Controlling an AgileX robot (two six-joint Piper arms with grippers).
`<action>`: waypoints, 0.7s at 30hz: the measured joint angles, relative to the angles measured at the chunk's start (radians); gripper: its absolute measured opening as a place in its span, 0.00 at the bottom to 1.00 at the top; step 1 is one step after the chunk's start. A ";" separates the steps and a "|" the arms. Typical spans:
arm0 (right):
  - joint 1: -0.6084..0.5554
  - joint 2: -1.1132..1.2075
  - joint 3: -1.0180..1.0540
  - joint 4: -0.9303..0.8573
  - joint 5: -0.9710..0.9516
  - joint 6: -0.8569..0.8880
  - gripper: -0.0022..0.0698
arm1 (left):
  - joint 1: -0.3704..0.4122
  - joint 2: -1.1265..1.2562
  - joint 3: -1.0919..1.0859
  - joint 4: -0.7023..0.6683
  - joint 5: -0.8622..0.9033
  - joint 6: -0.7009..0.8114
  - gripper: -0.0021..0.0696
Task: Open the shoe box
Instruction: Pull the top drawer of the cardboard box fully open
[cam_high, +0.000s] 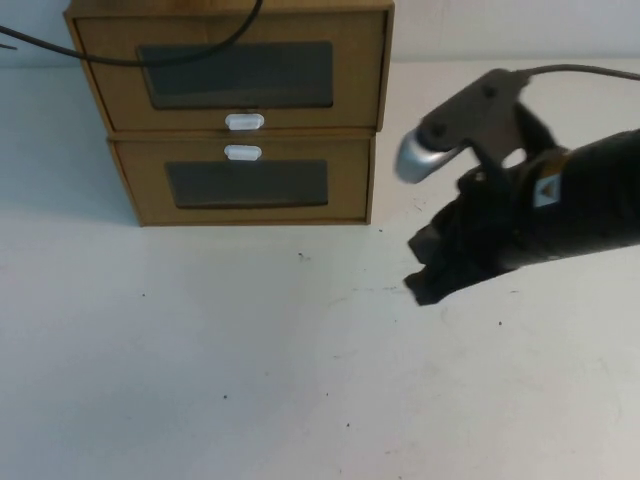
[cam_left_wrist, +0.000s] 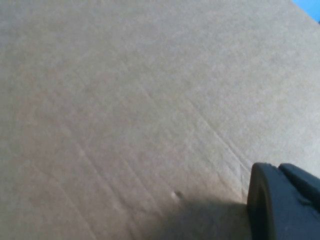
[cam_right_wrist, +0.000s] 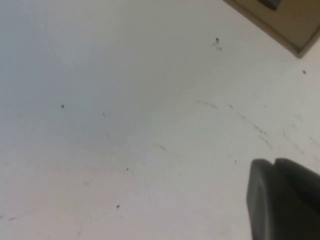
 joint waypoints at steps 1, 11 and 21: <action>0.028 0.022 -0.016 -0.046 -0.009 0.018 0.01 | 0.000 0.000 0.000 0.000 0.000 0.000 0.02; 0.283 0.232 -0.078 -0.787 -0.112 0.304 0.01 | 0.000 0.000 0.000 0.000 0.000 -0.004 0.02; 0.332 0.378 -0.083 -1.698 -0.215 0.882 0.01 | 0.000 0.000 0.000 0.000 0.000 -0.005 0.02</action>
